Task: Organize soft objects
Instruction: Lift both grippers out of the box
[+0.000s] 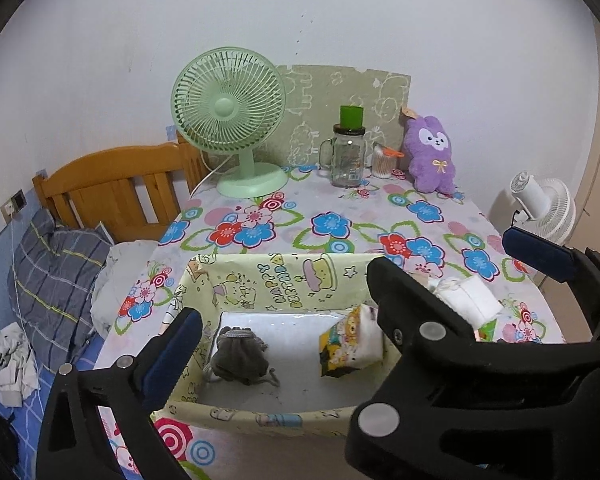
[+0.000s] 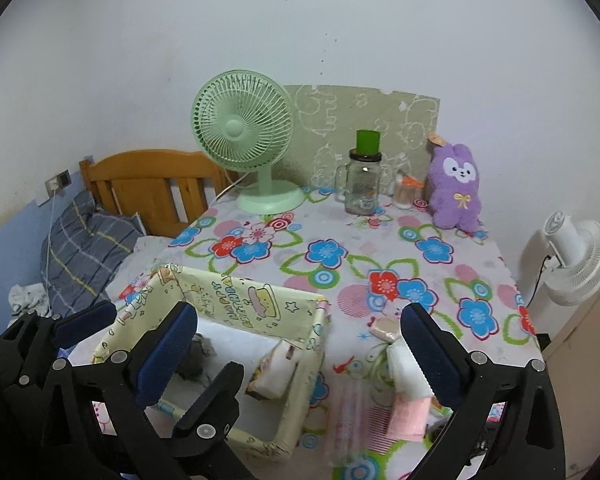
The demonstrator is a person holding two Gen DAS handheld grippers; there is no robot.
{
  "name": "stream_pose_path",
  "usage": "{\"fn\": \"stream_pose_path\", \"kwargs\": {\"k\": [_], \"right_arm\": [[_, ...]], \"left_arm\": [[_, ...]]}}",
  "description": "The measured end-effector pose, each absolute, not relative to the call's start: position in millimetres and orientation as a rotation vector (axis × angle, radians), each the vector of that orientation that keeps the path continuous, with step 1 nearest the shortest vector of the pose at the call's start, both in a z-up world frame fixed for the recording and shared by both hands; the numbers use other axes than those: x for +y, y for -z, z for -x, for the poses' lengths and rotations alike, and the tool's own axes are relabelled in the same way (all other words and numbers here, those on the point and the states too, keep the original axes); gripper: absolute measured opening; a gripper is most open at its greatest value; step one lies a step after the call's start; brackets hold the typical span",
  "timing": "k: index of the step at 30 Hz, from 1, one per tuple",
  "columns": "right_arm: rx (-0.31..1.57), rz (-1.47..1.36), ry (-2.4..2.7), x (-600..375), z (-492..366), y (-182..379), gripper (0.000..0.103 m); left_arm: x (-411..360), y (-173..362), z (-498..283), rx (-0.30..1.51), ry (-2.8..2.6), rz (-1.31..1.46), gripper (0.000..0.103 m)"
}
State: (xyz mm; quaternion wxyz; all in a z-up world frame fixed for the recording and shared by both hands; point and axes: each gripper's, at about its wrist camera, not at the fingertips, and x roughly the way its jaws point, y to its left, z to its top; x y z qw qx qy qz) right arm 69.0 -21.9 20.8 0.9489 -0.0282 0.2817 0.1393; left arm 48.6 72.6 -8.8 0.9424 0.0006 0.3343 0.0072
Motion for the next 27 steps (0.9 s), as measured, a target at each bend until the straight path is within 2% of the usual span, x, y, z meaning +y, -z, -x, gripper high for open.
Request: {"fn": "stream_pose_path", "kwargs": {"k": [27], "right_arm": [[0.539,0.035,-0.237,-97.9,-27.6,-22.9,0.103]], "left_arm": [[-4.1,6.5,-17.9,0.645,0.076,-0.047,0.103]]}}
